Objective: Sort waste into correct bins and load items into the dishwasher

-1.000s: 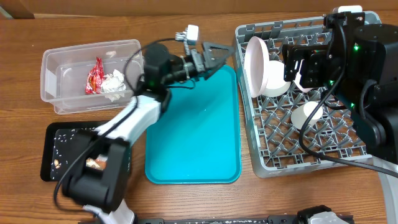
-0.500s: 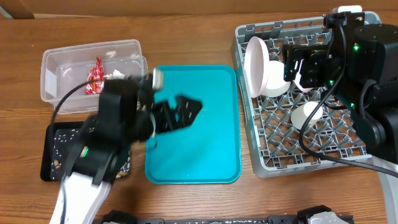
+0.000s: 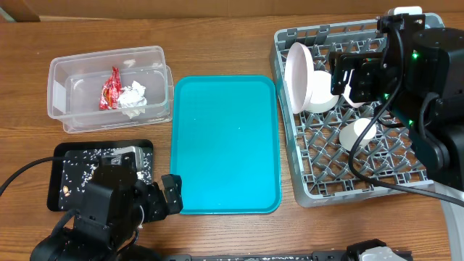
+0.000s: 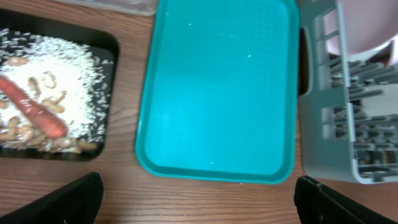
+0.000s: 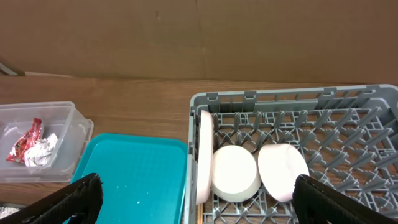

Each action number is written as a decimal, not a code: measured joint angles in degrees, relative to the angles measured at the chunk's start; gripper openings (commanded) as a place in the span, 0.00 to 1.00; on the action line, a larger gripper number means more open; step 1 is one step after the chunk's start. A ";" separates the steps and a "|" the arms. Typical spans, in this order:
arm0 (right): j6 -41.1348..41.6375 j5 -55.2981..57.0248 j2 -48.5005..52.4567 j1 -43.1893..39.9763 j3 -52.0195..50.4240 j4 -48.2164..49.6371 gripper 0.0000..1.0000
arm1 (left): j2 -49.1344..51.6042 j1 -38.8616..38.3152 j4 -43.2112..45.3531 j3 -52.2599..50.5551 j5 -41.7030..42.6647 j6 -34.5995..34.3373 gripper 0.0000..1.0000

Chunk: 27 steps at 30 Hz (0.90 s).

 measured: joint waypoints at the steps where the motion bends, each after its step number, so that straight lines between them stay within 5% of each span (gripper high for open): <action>1: 0.00 0.00 0.00 0.00 0.00 0.00 1.00 | 0.00 0.00 -0.02 0.00 -0.35 0.13 1.00; 10: 0.00 0.00 0.00 0.00 0.00 0.02 1.00 | 0.04 0.00 0.48 0.00 -4.28 1.75 1.00; 21: 0.00 -0.02 0.00 0.00 0.00 0.00 1.00 | -3.67 8.04 24.81 -5.42 -2.14 26.29 1.00; 27: 0.00 0.00 0.00 0.00 0.00 0.02 1.00 | -13.49 14.51 34.67 -17.11 2.95 32.46 1.00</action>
